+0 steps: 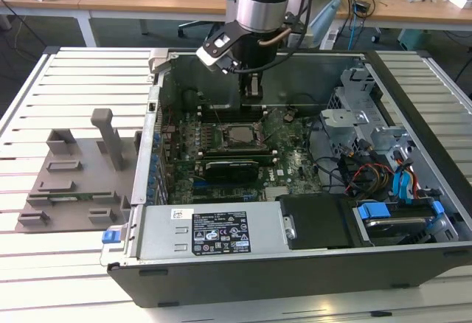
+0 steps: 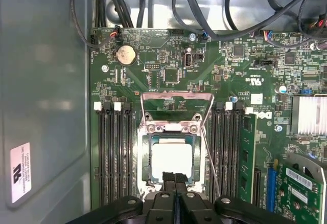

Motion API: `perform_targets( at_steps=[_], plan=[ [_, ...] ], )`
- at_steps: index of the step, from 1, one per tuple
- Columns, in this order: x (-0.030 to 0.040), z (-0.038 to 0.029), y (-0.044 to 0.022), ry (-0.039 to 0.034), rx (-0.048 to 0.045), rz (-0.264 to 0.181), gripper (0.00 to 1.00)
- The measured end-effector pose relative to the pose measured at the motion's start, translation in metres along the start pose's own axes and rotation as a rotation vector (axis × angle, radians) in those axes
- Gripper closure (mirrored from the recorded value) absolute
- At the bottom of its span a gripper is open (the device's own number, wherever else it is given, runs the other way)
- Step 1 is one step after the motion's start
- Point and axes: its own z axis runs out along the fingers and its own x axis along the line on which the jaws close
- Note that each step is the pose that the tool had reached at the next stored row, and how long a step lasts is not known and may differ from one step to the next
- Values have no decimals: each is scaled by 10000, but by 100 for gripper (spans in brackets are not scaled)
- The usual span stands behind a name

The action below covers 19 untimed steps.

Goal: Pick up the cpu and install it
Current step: 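Place the cpu into insertion slot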

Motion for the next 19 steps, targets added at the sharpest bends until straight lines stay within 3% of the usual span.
perform_targets(
  at_steps=[19],
  plan=[
    [-3, -186, -8, 0, 0, 0, 89]
  ],
)
